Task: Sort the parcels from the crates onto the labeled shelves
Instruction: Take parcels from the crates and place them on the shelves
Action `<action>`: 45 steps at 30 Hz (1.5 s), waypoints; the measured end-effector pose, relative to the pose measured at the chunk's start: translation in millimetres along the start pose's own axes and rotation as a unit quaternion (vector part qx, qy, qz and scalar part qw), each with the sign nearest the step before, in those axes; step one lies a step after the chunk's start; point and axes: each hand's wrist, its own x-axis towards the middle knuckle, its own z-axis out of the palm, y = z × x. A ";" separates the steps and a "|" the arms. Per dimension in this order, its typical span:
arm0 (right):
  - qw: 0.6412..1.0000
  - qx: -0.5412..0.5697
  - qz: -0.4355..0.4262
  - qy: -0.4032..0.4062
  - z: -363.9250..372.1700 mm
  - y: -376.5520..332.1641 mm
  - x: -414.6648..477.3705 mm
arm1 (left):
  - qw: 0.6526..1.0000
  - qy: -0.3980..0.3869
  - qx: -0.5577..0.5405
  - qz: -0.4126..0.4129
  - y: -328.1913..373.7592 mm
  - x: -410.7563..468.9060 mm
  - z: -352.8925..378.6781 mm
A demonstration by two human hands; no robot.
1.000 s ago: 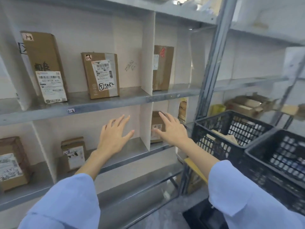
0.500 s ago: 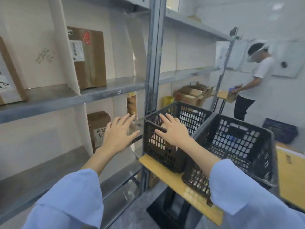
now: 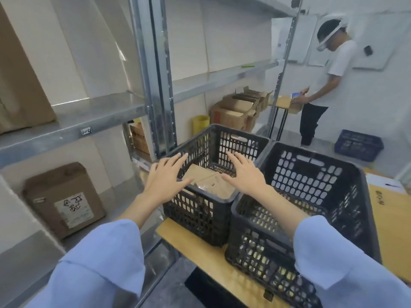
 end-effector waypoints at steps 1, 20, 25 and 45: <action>1.000 0.006 0.002 -0.003 3.9 5.1 5.3 | 1.000 -0.008 0.000 0.006 -0.5 11.4 7.2; 0.971 0.159 0.050 -0.171 97.4 42.5 140.1 | 0.918 -0.330 -0.198 0.097 -53.4 168.7 146.6; 0.960 0.194 0.040 -0.197 111.7 47.0 149.8 | 0.890 -0.381 -0.226 0.106 -53.8 173.5 166.6; 0.955 0.264 0.070 -0.113 99.5 51.0 155.6 | 0.874 -0.313 -0.368 0.046 -55.2 182.4 164.7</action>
